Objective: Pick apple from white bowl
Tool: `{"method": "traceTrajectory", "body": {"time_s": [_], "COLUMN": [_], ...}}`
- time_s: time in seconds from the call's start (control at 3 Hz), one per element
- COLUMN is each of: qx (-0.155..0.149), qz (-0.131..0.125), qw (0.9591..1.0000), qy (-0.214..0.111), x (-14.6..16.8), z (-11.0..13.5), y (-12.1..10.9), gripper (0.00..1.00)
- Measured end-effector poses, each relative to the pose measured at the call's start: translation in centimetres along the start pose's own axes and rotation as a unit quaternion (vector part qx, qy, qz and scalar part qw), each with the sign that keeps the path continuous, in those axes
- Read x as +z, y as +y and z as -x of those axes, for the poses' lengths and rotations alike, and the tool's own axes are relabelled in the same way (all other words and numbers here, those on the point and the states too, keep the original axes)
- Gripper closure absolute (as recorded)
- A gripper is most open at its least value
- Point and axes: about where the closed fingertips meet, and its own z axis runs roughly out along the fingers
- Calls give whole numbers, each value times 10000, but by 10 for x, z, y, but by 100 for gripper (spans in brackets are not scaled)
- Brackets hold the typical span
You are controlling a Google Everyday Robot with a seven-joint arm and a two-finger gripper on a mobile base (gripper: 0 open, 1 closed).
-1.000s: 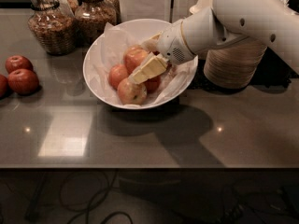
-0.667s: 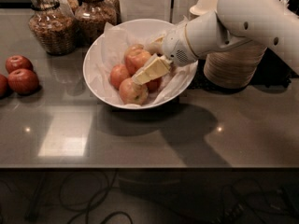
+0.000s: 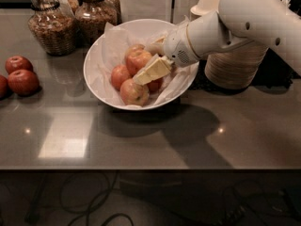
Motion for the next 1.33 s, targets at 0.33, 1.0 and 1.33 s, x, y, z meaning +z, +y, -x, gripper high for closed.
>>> {"method": "traceTrajectory", "body": {"time_s": [0.33,1.0,1.33], "qx": [0,1,126], "qz": [1,2,51], "qw": [10000,10000,9997], "qy": [0,-2,-222], "x": [0,0,-5], "z": [0,0,3], "y": [0,0,0], "gripper": [78,100,100]}}
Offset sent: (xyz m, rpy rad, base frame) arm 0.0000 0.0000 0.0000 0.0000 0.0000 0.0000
